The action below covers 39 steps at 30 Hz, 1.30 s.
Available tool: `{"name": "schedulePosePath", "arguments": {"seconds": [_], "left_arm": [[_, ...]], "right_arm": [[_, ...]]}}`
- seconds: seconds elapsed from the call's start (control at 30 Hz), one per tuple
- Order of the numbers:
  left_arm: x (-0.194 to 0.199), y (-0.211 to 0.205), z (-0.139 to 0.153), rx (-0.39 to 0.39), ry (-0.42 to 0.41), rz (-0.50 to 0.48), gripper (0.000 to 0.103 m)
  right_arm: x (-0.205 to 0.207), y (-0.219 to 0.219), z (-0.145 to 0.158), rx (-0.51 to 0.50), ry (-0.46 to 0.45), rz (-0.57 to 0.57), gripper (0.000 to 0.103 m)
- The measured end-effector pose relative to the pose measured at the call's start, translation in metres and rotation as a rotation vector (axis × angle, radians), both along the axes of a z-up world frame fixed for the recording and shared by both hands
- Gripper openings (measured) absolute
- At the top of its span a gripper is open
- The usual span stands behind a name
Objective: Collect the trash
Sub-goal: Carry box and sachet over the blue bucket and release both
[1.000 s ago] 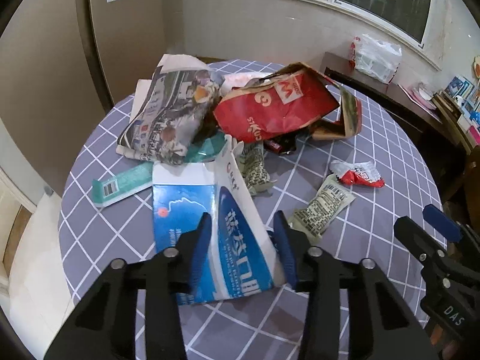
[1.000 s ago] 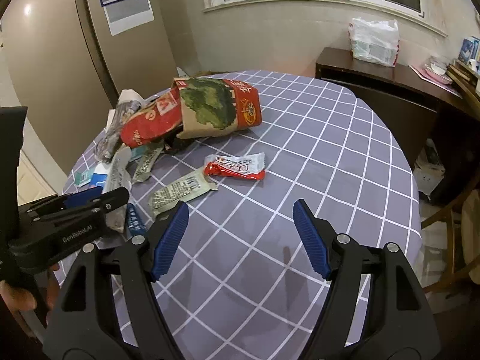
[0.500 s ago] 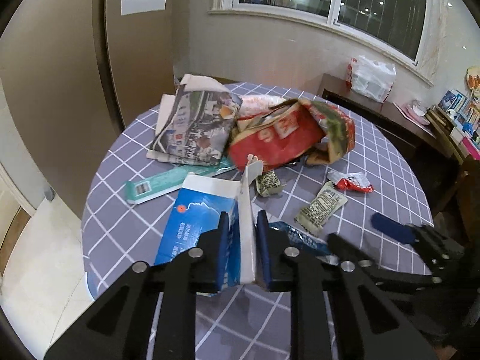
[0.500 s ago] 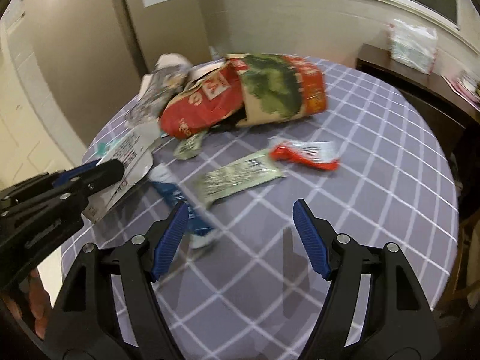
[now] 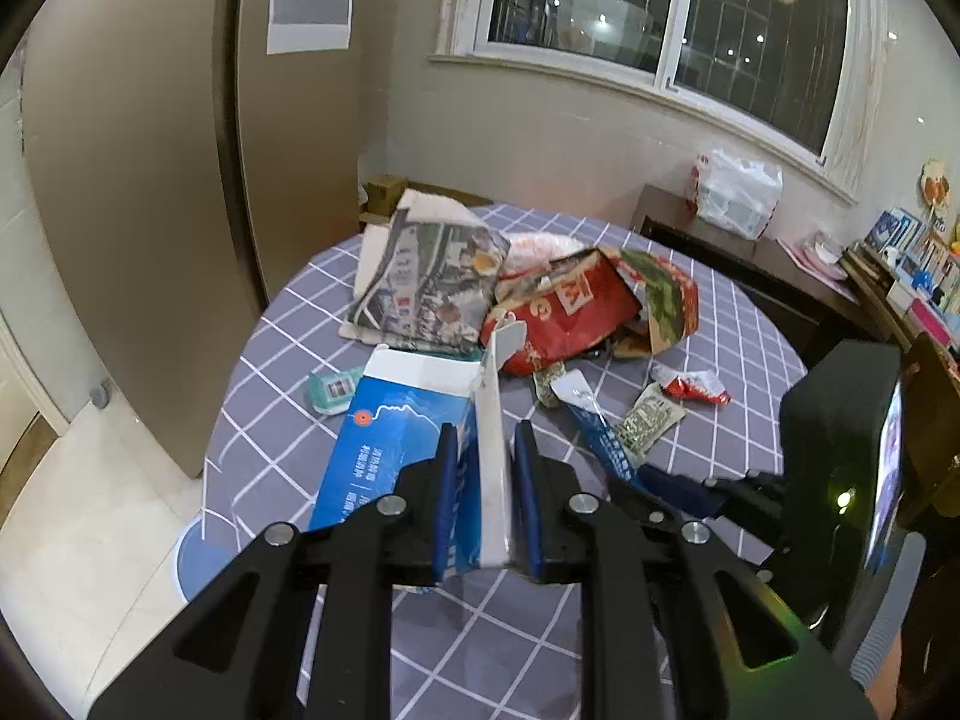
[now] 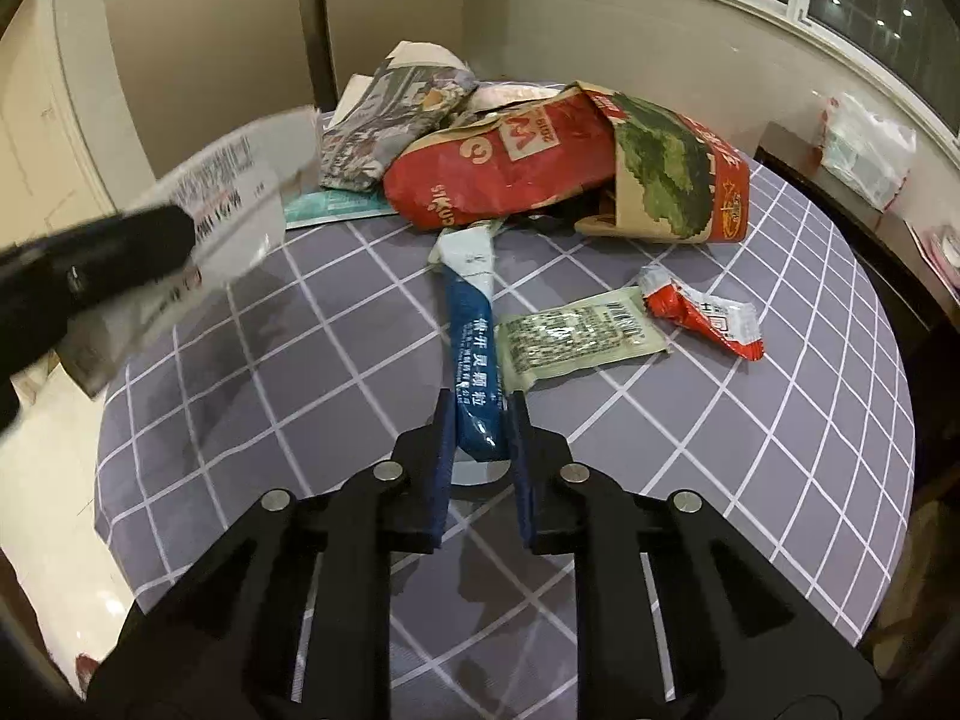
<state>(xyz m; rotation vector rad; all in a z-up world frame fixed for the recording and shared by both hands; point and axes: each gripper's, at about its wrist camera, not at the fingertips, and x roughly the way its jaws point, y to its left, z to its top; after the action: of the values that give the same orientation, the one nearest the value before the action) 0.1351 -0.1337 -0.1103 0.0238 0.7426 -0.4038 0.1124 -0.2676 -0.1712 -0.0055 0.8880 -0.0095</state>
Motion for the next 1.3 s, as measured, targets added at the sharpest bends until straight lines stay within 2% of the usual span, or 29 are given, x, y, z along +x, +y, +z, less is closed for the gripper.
{"name": "schedulePosePath", "arguments": {"seconds": [0.13, 0.37, 0.53, 0.7, 0.93, 1.3], "left_arm": [[-0.003, 0.013, 0.007, -0.026, -0.014, 0.012, 0.018], [-0.003, 0.044, 0.016, -0.069, -0.031, 0.052, 0.018], [0.000, 0.080, 0.021, -0.103, -0.044, 0.106, 0.018], [0.010, 0.129, 0.020, -0.142, -0.040, 0.181, 0.018], [0.031, 0.203, 0.006, -0.159, -0.012, 0.317, 0.018], [0.070, 0.312, -0.043, -0.125, 0.106, 0.502, 0.018]], "right_arm": [[-0.006, 0.007, 0.009, 0.057, -0.020, 0.020, 0.016], [-0.011, 0.029, 0.044, 0.122, -0.106, 0.069, 0.016], [-0.004, 0.055, 0.061, 0.175, -0.147, 0.119, 0.016], [0.014, 0.100, 0.070, 0.213, -0.152, 0.202, 0.016], [0.045, 0.178, 0.069, 0.221, -0.125, 0.336, 0.016], [0.094, 0.285, 0.040, 0.238, -0.066, 0.474, 0.016]]}}
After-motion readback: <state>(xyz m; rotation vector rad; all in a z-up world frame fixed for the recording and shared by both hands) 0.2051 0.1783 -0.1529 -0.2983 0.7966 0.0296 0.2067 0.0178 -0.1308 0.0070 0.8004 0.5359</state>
